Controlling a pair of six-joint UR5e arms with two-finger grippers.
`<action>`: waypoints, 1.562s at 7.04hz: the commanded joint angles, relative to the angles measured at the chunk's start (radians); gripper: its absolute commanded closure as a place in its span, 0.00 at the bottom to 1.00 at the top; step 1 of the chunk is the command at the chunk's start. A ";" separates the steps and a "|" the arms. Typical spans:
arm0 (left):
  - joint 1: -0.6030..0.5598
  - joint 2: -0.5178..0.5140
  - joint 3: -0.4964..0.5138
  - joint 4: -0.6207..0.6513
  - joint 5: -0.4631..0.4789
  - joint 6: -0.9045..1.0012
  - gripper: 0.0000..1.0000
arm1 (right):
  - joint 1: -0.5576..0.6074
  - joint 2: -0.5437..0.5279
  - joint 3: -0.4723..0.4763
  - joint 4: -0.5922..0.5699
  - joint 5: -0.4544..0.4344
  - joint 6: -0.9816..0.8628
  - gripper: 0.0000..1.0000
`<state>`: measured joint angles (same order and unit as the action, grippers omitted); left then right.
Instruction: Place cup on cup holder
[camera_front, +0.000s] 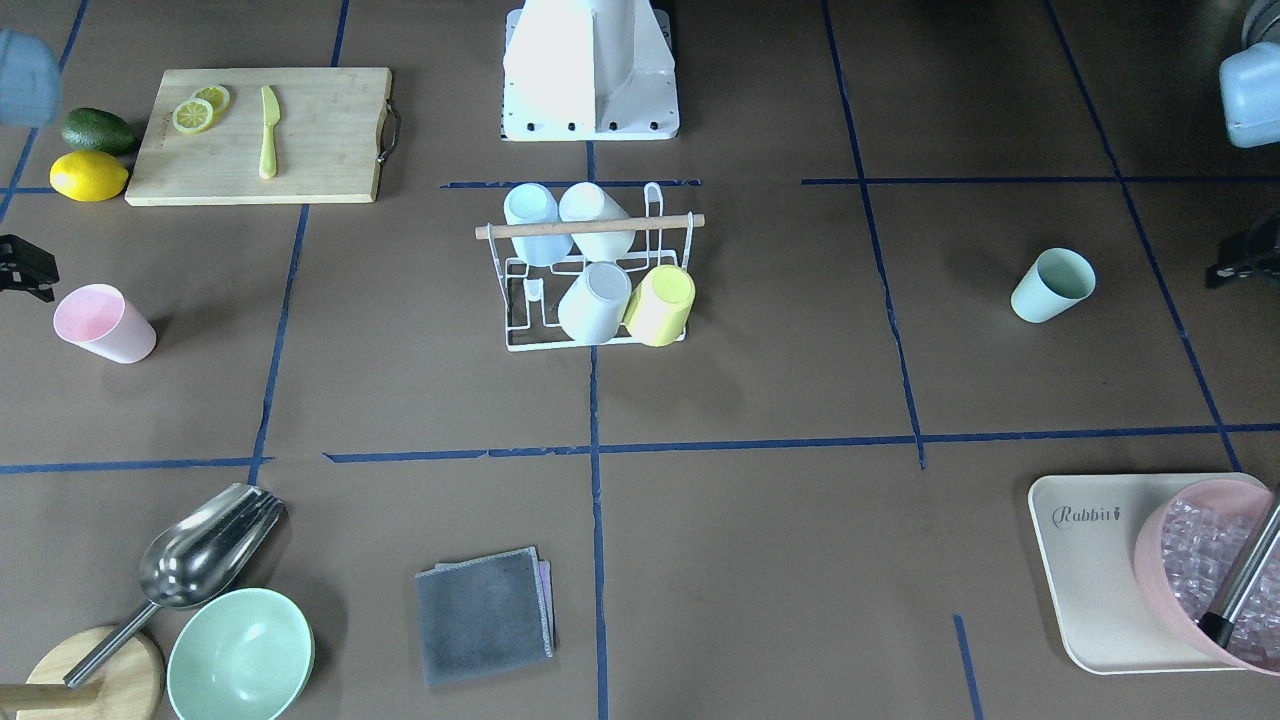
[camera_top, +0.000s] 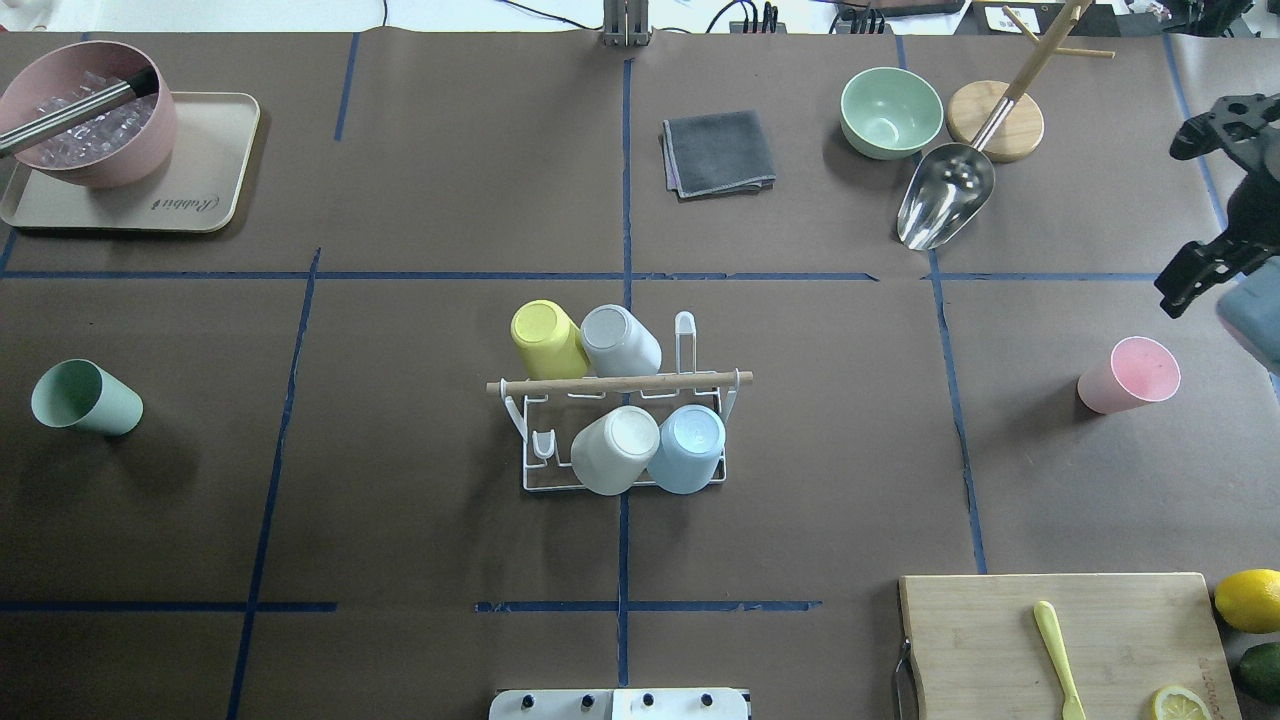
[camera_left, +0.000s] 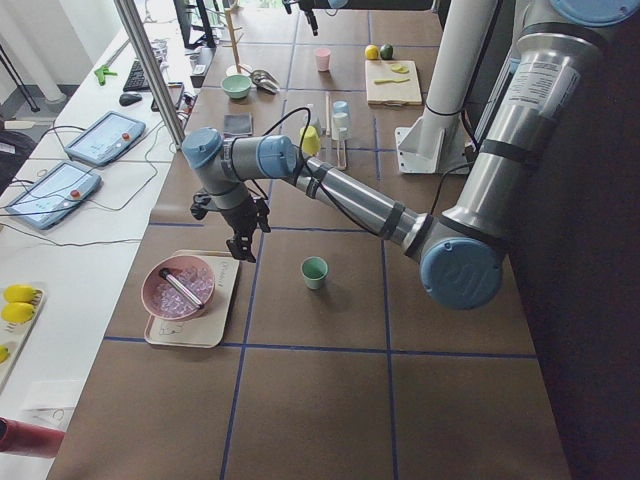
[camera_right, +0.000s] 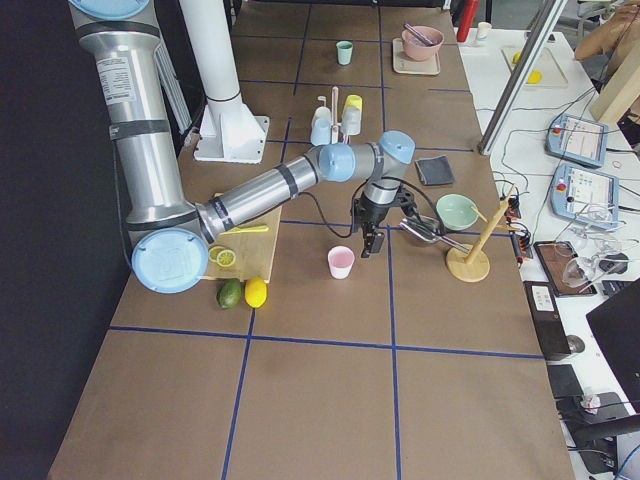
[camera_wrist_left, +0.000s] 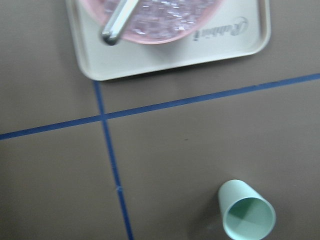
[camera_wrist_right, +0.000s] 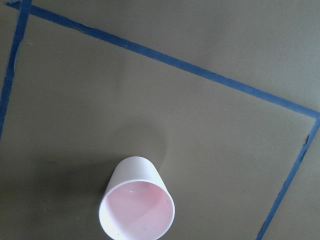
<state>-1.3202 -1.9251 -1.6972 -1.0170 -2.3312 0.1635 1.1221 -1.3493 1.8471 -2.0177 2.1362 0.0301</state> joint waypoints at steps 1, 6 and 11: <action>0.109 -0.037 0.030 0.008 0.009 -0.030 0.00 | -0.079 0.062 -0.055 -0.050 -0.042 -0.123 0.00; 0.279 -0.126 0.226 0.008 0.024 -0.021 0.00 | -0.209 0.180 -0.140 -0.186 -0.154 -0.239 0.00; 0.306 -0.112 0.309 0.008 0.090 -0.016 0.00 | -0.285 0.208 -0.201 -0.272 -0.294 -0.371 0.00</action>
<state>-1.0290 -2.0387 -1.4043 -1.0094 -2.2401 0.1459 0.8438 -1.1637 1.6634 -2.2422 1.8446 -0.3236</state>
